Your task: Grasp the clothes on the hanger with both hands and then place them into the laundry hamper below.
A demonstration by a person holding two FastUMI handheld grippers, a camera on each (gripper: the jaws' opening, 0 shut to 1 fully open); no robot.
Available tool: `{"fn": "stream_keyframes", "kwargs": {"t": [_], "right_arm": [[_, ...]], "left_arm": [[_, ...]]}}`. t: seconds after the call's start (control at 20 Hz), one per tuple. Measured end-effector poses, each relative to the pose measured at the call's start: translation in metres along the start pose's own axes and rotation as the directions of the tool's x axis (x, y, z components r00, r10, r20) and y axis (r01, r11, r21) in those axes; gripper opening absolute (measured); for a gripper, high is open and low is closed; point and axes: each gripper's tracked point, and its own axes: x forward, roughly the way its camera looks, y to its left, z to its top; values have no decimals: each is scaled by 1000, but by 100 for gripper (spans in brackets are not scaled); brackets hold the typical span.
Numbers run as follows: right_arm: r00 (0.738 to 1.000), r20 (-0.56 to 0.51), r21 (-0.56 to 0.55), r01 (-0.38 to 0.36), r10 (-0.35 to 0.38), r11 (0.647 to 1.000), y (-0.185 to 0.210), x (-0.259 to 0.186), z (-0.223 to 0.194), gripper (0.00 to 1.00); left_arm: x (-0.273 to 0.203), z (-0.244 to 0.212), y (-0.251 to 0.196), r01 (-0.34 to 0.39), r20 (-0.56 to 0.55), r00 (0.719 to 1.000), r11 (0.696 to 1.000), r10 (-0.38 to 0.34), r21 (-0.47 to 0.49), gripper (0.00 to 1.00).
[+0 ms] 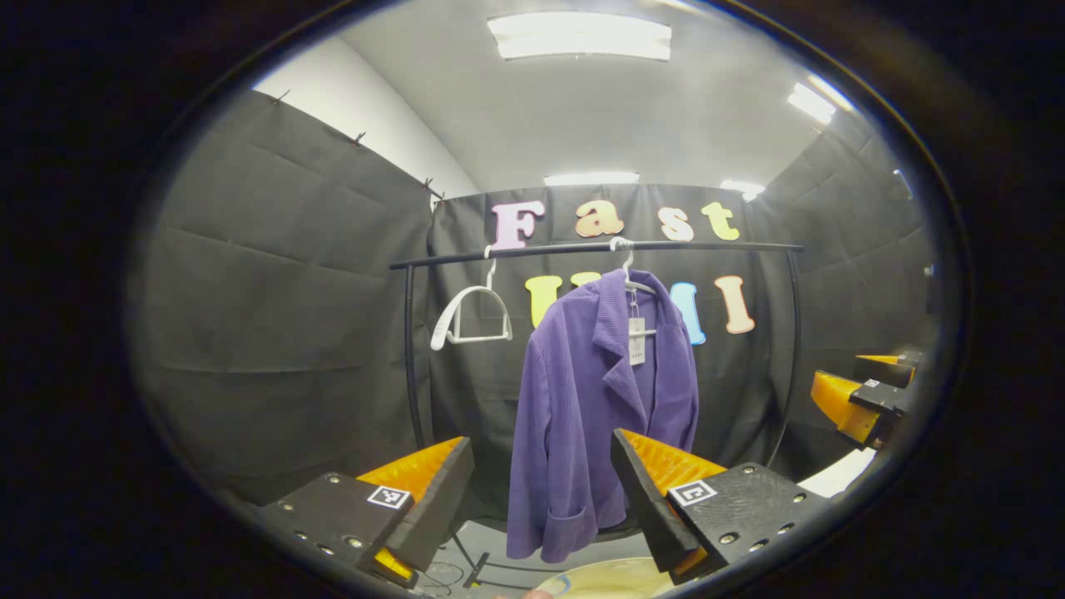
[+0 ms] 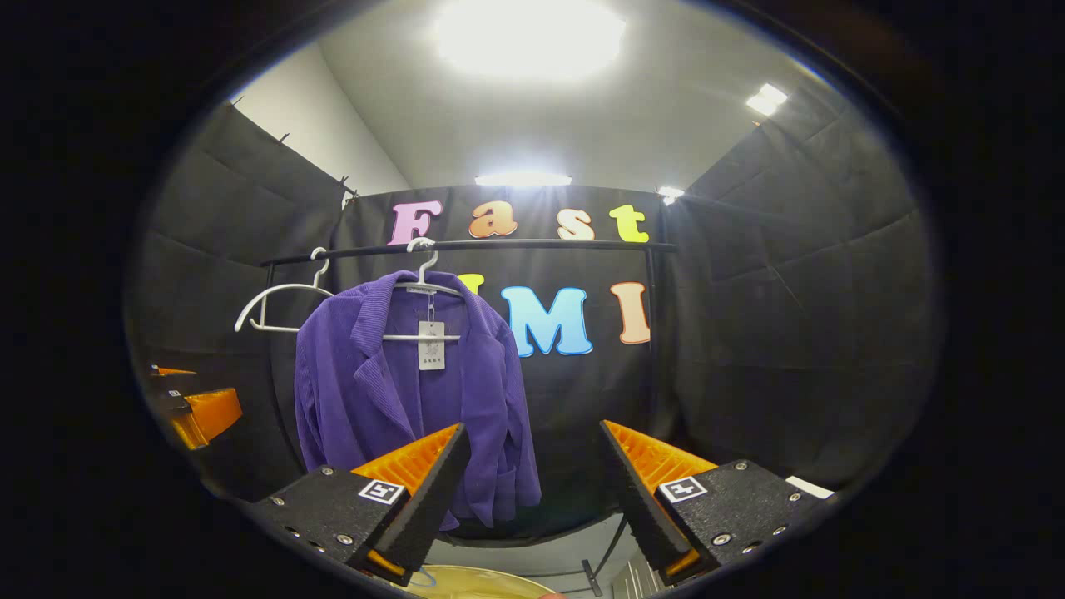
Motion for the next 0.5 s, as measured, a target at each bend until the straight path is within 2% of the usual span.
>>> {"fn": "stream_keyframes", "kwargs": {"t": [0.15,0.4,0.5], "right_arm": [[1000,24,-7,-8,8,1000,-7,4,10,95],[997,59,0,-40,40,999,-6,99,41,95],[996,67,9,-56,55,998,-7,118,45,95]], "left_arm": [[7,12,-9,1,13,1000,1000,-1,-4,100],[37,29,-26,-2,25,1000,999,3,-35,100],[53,35,-34,-8,33,999,999,9,-38,100]]}}
